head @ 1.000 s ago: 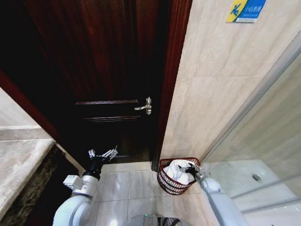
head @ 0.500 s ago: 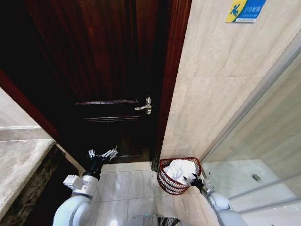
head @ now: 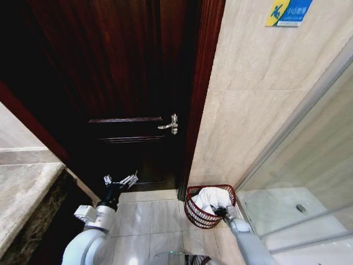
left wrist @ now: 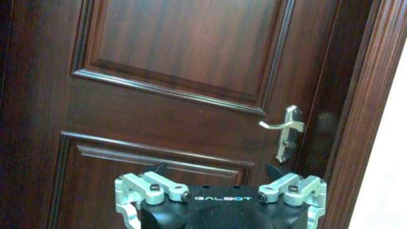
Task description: Discard the used towel into the hamper.
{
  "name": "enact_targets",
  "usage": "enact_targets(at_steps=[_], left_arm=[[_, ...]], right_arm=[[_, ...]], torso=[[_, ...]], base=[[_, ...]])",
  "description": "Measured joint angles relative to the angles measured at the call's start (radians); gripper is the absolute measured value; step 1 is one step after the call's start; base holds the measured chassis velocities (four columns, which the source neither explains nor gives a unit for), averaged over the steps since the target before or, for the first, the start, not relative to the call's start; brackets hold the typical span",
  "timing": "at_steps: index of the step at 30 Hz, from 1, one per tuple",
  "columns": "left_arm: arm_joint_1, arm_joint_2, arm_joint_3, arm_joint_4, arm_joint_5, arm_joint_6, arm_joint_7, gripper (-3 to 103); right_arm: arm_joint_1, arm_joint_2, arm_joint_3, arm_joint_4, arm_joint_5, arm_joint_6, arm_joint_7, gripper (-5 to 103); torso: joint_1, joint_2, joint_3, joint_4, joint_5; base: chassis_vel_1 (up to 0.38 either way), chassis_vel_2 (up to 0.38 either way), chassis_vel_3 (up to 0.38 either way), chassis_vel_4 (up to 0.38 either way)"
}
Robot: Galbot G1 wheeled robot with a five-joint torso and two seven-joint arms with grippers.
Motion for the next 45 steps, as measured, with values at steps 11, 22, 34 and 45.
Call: enact_targets(at_steps=[11, 22, 34, 45], left_arm=[[0.000, 0.000, 0.000, 0.000, 0.000, 0.000, 0.000, 100], [0.000, 0.000, 0.000, 0.000, 0.000, 0.000, 0.000, 100], [0.000, 0.000, 0.000, 0.000, 0.000, 0.000, 0.000, 100], [0.000, 0.000, 0.000, 0.000, 0.000, 0.000, 0.000, 100]], right_arm=[[0.081, -0.011, 0.005, -0.081, 0.042, -0.020, 0.005, 1], [-0.153, -0.123, 0.012, 0.337, 0.157, -0.036, 0.020, 37], [-0.571, -0.084, 0.129, 0.979, 0.199, -0.044, 0.098, 86], [-0.836, 0.065, 0.215, 1.425, 0.161, 0.015, 0.130, 100]], torso=[[0.000, 0.000, 0.000, 0.0001, 0.0002], [0.000, 0.000, 0.000, 0.0001, 0.0005], [0.000, 0.000, 0.000, 0.0001, 0.0002], [0.000, 0.000, 0.000, 0.0001, 0.0001]], base=[[0.000, 0.000, 0.000, 0.000], [0.000, 0.000, 0.000, 0.000], [0.000, 0.000, 0.000, 0.000], [0.000, 0.000, 0.000, 0.000]])
